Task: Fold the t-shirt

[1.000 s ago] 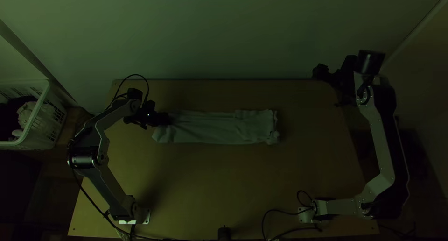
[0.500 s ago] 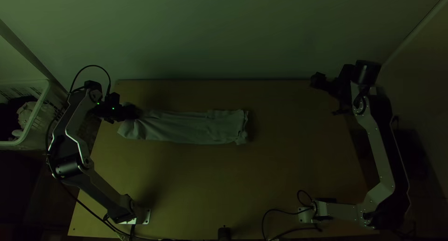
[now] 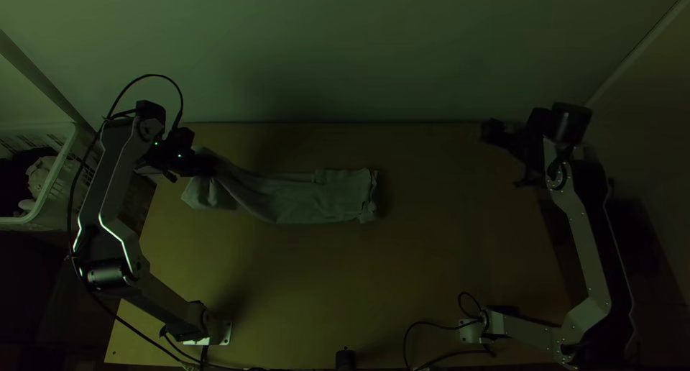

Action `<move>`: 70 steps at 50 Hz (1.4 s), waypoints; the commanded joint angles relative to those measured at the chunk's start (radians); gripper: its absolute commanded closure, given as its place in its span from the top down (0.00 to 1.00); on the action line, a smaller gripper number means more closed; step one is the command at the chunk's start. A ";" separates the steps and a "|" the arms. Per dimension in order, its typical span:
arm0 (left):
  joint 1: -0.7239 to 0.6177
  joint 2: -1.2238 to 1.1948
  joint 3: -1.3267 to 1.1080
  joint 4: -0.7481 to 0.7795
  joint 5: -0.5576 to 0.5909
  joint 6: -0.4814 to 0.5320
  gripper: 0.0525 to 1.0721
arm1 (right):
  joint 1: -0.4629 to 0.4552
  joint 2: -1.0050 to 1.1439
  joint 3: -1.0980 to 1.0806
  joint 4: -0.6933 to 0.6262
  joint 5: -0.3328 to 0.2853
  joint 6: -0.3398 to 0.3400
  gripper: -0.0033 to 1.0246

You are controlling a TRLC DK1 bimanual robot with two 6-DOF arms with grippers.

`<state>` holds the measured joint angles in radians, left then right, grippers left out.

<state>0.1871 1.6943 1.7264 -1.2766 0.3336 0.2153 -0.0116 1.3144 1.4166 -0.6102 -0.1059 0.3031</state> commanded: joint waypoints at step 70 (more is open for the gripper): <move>-0.815 0.470 0.558 0.080 -0.171 -0.559 0.07 | -0.025 -0.365 -0.412 0.066 -0.009 0.091 0.96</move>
<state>-0.5941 2.1326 2.2513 -1.2209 0.1631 -0.2897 -0.0460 0.9810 1.0389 -0.5602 -0.1066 0.3668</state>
